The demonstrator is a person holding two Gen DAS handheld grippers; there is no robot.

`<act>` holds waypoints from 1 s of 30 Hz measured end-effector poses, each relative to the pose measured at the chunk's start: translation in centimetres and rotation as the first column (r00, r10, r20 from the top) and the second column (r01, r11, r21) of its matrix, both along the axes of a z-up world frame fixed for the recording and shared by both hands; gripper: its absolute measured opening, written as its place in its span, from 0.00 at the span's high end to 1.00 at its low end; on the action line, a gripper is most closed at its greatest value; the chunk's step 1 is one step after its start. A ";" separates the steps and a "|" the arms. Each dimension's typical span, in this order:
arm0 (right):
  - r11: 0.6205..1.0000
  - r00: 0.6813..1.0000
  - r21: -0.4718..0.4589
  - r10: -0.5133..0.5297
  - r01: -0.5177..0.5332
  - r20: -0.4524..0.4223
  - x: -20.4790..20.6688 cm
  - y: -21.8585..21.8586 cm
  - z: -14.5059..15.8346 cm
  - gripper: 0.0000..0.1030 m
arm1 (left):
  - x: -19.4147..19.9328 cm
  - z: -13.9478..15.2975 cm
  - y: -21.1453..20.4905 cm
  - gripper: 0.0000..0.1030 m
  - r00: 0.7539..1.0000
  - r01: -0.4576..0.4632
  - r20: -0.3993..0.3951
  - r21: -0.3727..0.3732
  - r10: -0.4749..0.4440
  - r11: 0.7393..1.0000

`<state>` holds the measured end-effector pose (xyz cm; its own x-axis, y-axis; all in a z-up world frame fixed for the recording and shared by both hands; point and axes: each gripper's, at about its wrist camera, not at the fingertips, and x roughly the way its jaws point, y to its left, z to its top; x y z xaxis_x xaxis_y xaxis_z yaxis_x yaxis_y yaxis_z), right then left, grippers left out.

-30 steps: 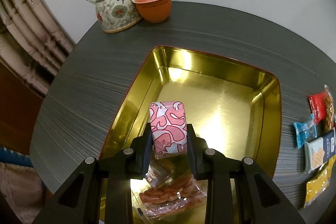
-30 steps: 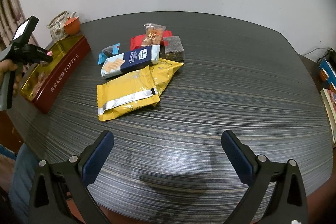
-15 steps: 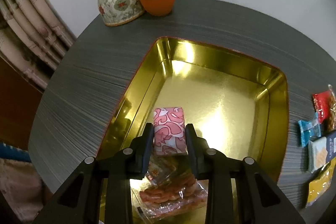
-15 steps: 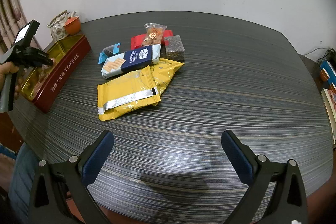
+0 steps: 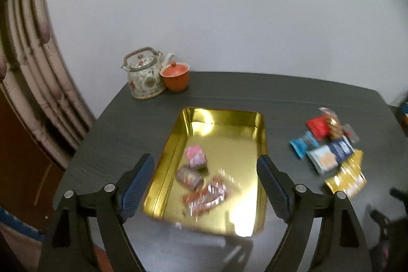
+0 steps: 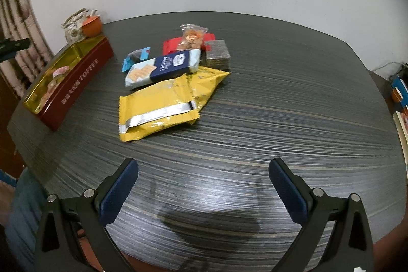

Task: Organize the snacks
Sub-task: 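Lower the pink cube into the gold tin and open the left tool, then grasp the yellow snack bag with the right tool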

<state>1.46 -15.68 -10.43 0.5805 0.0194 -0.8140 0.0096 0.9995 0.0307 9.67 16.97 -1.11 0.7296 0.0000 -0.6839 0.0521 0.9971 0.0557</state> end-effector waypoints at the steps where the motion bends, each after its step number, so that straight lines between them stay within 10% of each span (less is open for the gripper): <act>1: 1.000 1.000 0.010 0.014 -0.014 0.012 -0.2 0.3 0.0 0.01 | -1.3 0.0 0.3 0.16 1.000 0.007 0.007 -0.010 -0.007 1.000; 7: 0.994 0.999 0.111 0.017 -0.021 0.038 0.3 1.7 -0.9 0.01 | -8.7 -3.2 1.1 0.15 0.998 0.055 -0.016 -0.005 -0.055 0.998; 22: 0.939 0.959 -0.224 0.225 -0.260 -0.170 9.1 8.2 -3.2 0.01 | -11.9 -5.2 -0.1 0.15 0.986 0.156 -0.021 -0.186 -0.163 0.970; 26: 0.980 0.970 -0.063 0.174 -0.187 -0.169 10.0 6.1 -3.9 0.00 | -11.8 -4.9 0.4 0.15 0.989 0.139 -0.016 -0.213 -0.145 0.967; 28: 0.985 0.977 -0.024 0.166 -0.171 -0.134 9.8 5.3 -3.8 0.07 | -11.7 -4.9 0.4 0.15 0.990 0.131 -0.018 -0.219 -0.139 0.967; 30: 0.983 0.978 -0.026 0.180 -0.184 -0.109 9.3 5.0 -3.2 0.36 | -11.6 -5.0 0.5 0.15 0.990 0.126 -0.029 -0.228 -0.136 0.966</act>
<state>10.73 -10.65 -13.61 0.4808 0.0870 -0.8725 -0.1714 0.9852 0.0038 -1.91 17.47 -6.15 0.6824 -0.2511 -0.6865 0.1808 0.9679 -0.1743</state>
